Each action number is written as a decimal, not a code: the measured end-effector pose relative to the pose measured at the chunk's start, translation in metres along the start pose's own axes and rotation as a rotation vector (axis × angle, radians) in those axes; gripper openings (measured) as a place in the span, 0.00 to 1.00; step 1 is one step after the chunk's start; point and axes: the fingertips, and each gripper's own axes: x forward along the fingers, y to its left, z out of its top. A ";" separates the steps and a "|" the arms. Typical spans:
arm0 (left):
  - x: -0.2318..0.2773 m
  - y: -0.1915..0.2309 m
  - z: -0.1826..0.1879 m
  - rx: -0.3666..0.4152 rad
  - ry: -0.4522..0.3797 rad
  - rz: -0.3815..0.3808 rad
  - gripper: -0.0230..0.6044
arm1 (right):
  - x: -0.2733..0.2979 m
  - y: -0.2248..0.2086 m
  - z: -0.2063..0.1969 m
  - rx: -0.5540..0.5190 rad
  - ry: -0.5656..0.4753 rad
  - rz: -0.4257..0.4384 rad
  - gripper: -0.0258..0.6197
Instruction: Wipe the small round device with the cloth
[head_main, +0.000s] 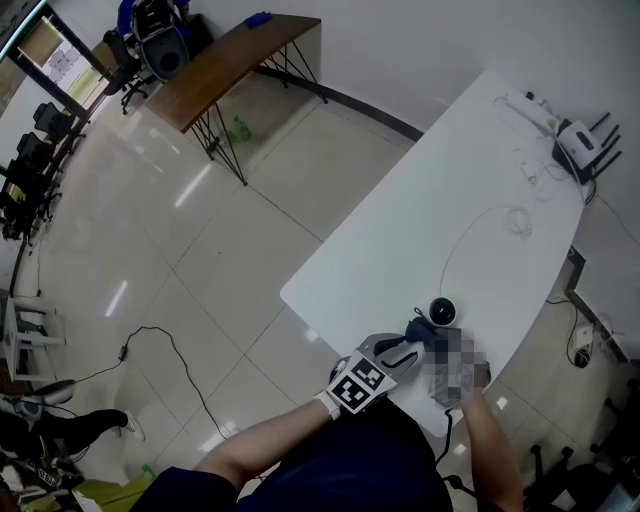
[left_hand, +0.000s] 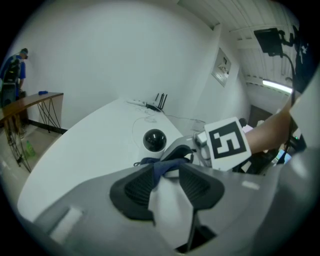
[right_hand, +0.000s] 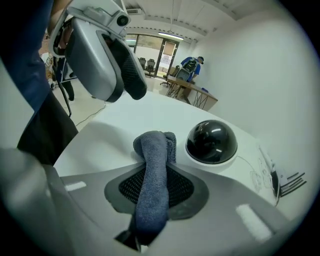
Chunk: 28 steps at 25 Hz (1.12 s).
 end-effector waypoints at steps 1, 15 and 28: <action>-0.002 0.000 0.000 0.001 -0.005 0.002 0.29 | -0.005 -0.002 0.006 0.018 -0.024 -0.010 0.18; -0.032 -0.008 -0.015 -0.005 -0.037 0.013 0.29 | -0.088 -0.088 0.030 0.967 -0.477 -0.141 0.18; -0.038 0.011 -0.019 -0.026 -0.035 0.042 0.29 | -0.055 -0.044 0.064 0.506 -0.198 -0.308 0.18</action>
